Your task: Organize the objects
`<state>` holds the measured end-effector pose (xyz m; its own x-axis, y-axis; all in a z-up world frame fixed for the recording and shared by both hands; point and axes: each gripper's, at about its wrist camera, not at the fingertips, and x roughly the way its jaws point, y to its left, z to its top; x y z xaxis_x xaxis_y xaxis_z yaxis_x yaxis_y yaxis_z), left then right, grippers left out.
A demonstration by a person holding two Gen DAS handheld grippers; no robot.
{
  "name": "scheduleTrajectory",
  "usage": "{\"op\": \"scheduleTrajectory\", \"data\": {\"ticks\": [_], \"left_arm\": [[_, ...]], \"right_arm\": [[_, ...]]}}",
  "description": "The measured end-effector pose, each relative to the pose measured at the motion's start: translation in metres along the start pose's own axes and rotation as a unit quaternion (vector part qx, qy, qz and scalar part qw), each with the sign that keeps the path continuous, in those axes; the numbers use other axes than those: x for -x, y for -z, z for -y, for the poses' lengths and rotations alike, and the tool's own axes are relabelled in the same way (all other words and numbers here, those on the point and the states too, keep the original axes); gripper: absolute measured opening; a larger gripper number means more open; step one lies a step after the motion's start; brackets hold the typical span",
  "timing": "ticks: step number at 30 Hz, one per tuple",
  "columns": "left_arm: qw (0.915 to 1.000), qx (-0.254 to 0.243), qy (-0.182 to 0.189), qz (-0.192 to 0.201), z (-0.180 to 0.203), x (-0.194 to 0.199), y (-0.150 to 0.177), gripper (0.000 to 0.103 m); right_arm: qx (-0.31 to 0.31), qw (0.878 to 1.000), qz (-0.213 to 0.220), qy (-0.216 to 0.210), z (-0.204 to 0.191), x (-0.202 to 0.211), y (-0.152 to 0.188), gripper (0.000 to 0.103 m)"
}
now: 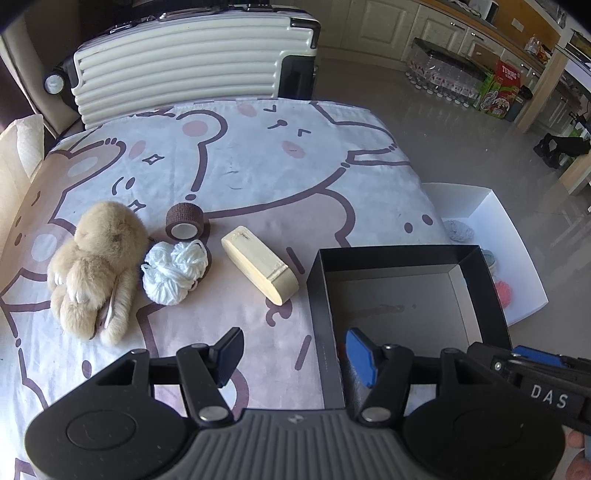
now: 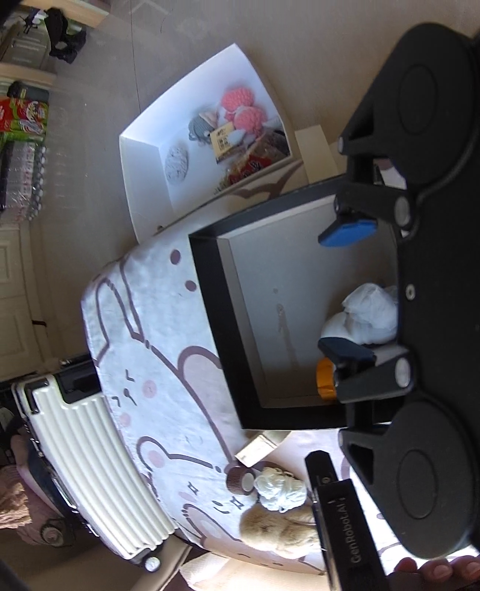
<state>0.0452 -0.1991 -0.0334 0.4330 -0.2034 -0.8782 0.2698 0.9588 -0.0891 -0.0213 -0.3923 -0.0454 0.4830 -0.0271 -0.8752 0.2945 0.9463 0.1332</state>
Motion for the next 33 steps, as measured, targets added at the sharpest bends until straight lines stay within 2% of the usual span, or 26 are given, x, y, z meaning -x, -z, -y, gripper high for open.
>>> {"op": "scheduleTrajectory", "data": {"ticks": [9, 14, 22, 33], "left_arm": [[0.9998, -0.014, -0.009, -0.005, 0.003, 0.006, 0.006, 0.087], [0.9997, -0.015, -0.016, -0.012, 0.003, 0.007, 0.009, 0.099], [0.9989, -0.024, -0.016, -0.038, 0.001, 0.003, 0.017, 0.103], [0.9960, -0.045, -0.027, -0.072, 0.002, -0.004, 0.024, 0.103]], "right_arm": [[0.015, 0.999, 0.028, 0.026, 0.002, 0.022, 0.002, 0.079], [0.009, 0.999, 0.034, 0.039, 0.007, 0.029, 0.005, 0.084], [0.006, 0.998, 0.038, 0.058, 0.011, 0.035, 0.011, 0.101], [0.002, 0.997, 0.017, 0.074, 0.015, 0.028, 0.019, 0.103]]}}
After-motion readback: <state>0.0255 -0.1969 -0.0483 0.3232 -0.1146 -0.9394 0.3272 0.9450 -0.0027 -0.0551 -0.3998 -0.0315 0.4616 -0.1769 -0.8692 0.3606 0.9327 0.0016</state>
